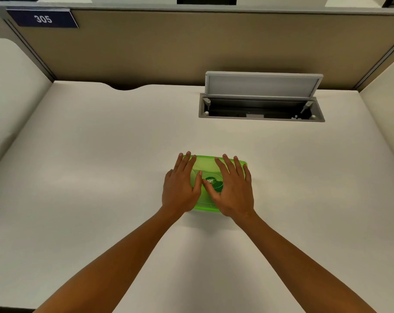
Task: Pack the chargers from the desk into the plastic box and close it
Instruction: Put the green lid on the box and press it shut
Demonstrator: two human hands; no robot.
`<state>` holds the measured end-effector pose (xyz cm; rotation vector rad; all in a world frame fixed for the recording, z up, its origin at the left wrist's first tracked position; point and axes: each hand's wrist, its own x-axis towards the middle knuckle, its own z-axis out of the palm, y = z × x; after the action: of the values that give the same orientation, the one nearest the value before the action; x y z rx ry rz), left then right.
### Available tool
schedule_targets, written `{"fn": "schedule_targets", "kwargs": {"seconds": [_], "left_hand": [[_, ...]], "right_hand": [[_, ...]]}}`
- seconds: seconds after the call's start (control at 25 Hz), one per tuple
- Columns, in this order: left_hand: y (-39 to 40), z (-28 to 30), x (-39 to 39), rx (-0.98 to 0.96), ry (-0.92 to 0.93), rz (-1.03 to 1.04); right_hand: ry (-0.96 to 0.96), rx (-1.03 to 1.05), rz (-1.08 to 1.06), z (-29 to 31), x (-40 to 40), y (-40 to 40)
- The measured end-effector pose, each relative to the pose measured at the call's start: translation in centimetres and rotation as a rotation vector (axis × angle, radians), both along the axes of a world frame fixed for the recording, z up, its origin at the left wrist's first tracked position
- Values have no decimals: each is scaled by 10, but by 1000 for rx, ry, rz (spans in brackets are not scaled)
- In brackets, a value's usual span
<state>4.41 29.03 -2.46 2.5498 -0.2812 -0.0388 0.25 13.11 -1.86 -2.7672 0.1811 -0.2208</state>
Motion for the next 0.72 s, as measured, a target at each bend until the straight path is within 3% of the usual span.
{"fn": "schedule_targets", "kwargs": {"seconds": [0.2, 0.32, 0.48, 0.56, 0.72], "left_hand": [[-1, 0, -5, 102, -78, 5], [-1, -1, -10, 42, -109, 89], [7, -6, -16, -354, -50, 259], [10, -7, -20, -549, 32, 343], [9, -9, -22, -719, 196, 461]], "right_hand": [[-23, 16, -5, 0, -2, 1], [-158, 73, -72, -1, -7, 1], [-371, 475, -380, 1, -7, -8], [-378, 726, -498, 1, -4, -13], [-290, 1049, -545, -8, -11, -28]]}}
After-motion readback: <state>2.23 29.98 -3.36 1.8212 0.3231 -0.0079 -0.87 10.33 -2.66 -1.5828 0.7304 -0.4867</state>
